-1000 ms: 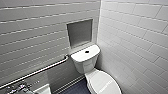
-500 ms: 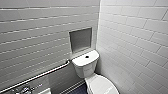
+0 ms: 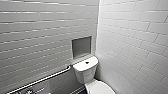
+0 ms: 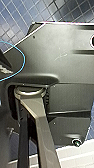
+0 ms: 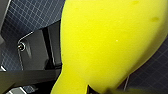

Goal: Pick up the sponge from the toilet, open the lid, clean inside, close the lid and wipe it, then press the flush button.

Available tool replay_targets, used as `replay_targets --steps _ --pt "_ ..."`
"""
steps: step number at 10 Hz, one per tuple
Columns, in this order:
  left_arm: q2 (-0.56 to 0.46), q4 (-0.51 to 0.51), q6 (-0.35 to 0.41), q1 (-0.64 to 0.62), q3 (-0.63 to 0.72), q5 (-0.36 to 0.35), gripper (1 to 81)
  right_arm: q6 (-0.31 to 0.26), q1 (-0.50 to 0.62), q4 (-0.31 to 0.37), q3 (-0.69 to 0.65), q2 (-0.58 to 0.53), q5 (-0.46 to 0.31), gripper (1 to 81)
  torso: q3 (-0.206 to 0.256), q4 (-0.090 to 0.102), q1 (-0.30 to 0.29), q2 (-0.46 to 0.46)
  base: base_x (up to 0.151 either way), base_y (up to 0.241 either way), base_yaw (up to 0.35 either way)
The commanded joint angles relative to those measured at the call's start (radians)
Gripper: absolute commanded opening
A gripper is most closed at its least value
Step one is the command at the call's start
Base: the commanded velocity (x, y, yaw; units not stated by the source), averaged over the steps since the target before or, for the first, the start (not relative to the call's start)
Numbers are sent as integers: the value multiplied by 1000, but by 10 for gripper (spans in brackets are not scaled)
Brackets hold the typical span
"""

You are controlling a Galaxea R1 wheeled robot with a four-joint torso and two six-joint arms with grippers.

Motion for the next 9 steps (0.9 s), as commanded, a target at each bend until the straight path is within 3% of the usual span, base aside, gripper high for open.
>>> replay_targets --steps 1,6,8,9 --pt "-3 -11 2 -31 4 84 811 -2 27 0 5 -8 -86 10 -1 0 -62 96 0 0 0" --pt "12 -11 2 -30 -25 65 811 -3 22 -7 -67 42 -88 10 13 0 -176 274 0 0 0" --pt "21 -9 2 -28 -40 67 811 -3 22 -7 -65 44 -88 10 114 0 -226 351 0 0 0" --pt "21 -11 2 -27 -43 65 811 -3 22 -9 -65 46 -88 10 128 0 -245 380 0 0 0"
